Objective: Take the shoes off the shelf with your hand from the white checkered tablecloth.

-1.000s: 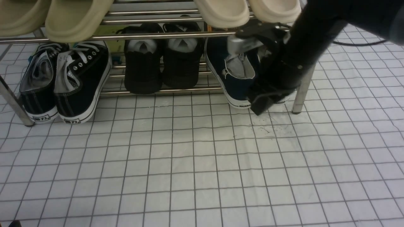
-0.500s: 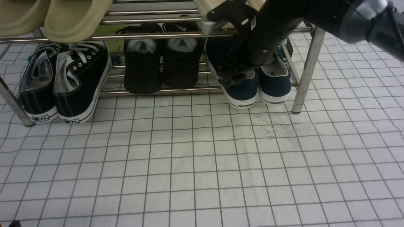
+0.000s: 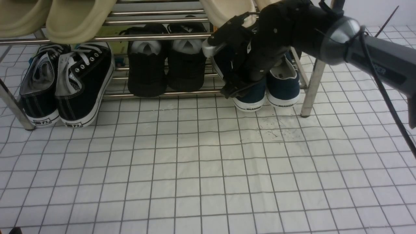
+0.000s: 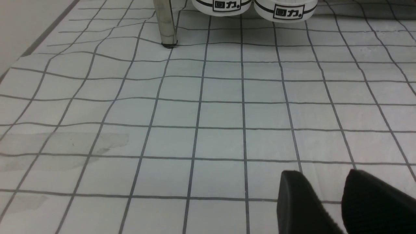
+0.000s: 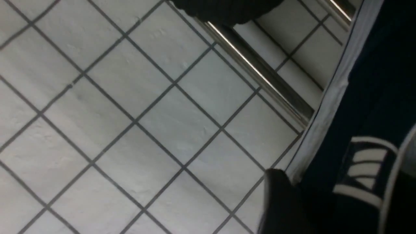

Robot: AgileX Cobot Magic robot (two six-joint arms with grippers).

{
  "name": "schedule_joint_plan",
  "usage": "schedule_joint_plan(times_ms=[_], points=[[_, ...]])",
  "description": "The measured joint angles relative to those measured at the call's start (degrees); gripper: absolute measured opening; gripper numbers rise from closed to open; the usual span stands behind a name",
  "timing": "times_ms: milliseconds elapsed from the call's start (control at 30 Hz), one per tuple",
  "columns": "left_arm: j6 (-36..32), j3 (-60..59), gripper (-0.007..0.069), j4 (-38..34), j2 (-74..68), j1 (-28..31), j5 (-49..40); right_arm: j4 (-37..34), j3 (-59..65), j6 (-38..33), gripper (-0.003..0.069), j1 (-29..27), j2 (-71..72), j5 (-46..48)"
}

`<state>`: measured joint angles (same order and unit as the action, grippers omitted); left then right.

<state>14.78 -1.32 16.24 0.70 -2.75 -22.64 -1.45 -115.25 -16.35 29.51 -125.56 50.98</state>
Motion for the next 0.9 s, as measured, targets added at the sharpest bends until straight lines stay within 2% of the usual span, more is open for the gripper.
schedule_joint_plan(times_ms=[67, 100, 133, 167, 300, 600, 800, 900], points=[[0.0, 0.0, 0.024, 0.0, 0.0, 0.0, 0.0, -0.85, 0.0, 0.17, 0.0138, 0.12, 0.12, 0.73], [0.0, 0.0, 0.024, 0.0, 0.0, 0.0, 0.0, -1.23, 0.0, 0.36, 0.0088, 0.12, 0.31, 1.07], [0.0, 0.0, 0.024, 0.0, 0.0, 0.0, 0.0, -1.49, 0.0, 0.37, 0.0078, 0.12, 0.31, 1.23], [0.0, 0.0, 0.024, 0.0, 0.0, 0.0, 0.0, -2.15, 0.0, 0.59, 0.0037, 0.18, 1.12, 3.97], [0.0, 0.0, 0.024, 0.0, 0.0, 0.0, 0.0, -3.86, 0.06, 0.91, 0.0038, 0.44, 3.89, 10.3], [0.0, 0.0, 0.024, 0.0, 0.0, 0.0, 0.0, -5.59, 0.06, 7.43, 0.0038, 2.61, 12.46, 21.43], [0.0, 0.0, 0.024, 0.0, 0.0, 0.0, 0.0, -3.76, 3.52, 15.29, 0.0038, 7.85, 16.79, 21.53], [0.0, 0.0, 0.024, 0.0, 0.0, 0.0, 0.0, -1.77, 8.16, 20.94, 0.0038, 13.39, 19.73, 21.52]])
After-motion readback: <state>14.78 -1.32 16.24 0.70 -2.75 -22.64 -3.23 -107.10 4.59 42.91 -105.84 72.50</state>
